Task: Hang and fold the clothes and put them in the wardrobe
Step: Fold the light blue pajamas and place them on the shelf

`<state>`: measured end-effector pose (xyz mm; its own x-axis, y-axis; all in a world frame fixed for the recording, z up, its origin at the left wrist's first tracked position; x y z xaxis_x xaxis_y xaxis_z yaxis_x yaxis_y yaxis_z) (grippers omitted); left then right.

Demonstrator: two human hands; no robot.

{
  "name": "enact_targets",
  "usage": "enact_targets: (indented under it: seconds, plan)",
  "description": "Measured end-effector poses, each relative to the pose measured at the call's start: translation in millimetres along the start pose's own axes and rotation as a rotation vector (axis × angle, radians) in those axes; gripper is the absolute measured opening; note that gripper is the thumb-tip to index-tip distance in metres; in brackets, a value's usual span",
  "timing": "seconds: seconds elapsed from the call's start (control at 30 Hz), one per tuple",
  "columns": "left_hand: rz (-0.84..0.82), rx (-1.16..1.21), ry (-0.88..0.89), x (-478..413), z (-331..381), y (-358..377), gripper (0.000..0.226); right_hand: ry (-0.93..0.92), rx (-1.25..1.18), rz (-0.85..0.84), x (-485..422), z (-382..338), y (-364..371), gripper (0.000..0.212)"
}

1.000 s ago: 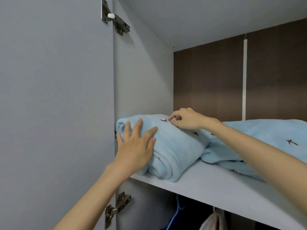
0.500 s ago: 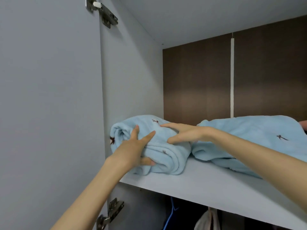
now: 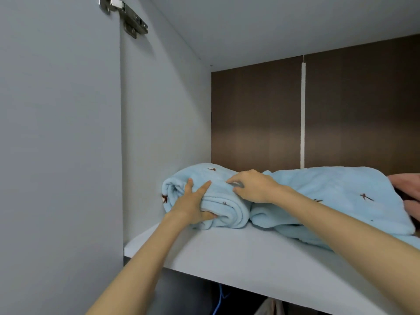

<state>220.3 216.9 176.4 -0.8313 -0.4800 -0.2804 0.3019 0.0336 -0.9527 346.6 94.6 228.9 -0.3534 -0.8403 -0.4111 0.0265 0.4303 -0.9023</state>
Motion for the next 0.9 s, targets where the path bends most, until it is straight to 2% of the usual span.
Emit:
enact_targets:
  seconds: [0.1, 0.13, 0.2, 0.27, 0.3, 0.33, 0.43, 0.5, 0.57, 0.67, 0.9]
  plan:
    - [-0.261, -0.204, -0.053, 0, -9, -24, 0.084, 0.020, 0.116, 0.126, 5, 7, -20, 0.035]
    - [-0.280, -0.268, -0.075, -2, -9, -35, 0.074, 0.043, 0.140, 0.144, 5, 13, -25, 0.035]
    - [-0.101, -0.322, -0.096, -13, 1, -61, 0.053, 0.134, 0.124, 0.129, 3, 25, -28, 0.035]
    - [0.193, -0.345, -0.057, -30, 18, -78, 0.045, 0.218, 0.072, 0.074, -2, 36, -25, 0.040]
    - [0.267, -0.344, -0.029, -37, 25, -79, 0.044, 0.232, 0.023, 0.055, -6, 38, -22, 0.042]
    - [0.277, -0.329, -0.015, -46, 28, -75, 0.044, 0.224, -0.056, 0.048, -10, 38, -19, 0.044]
    - [0.161, -0.304, -0.081, -71, 17, -48, 0.049, 0.174, -0.255, 0.023, -28, 30, -5, 0.047]
    - [0.161, -0.289, -0.136, -82, 2, -34, 0.053, 0.162, -0.255, -0.021, -44, 24, 8, 0.048]
    - [0.155, -0.171, -0.170, -88, -12, -21, 0.054, 0.166, -0.252, -0.051, -60, 22, 20, 0.048]
    - [0.094, 0.014, -0.160, -96, -26, -3, 0.048, 0.226, -0.252, -0.073, -79, 26, 35, 0.048]
    - [0.085, 0.126, -0.111, -94, -28, 6, 0.048, 0.279, -0.197, -0.125, -69, 29, 53, 0.051]
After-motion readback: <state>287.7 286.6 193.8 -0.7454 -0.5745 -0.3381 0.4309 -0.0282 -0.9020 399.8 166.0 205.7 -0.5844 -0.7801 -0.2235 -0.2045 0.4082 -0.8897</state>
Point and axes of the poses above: each hand's wrist, its own x-axis away from the middle knuckle, its own y-axis out of the palm, z = x × y, the point moved 4 cm from there along -x, towards the middle knuckle, and after that the axes turned 9 degrees about -x, right-handed, at the moved point
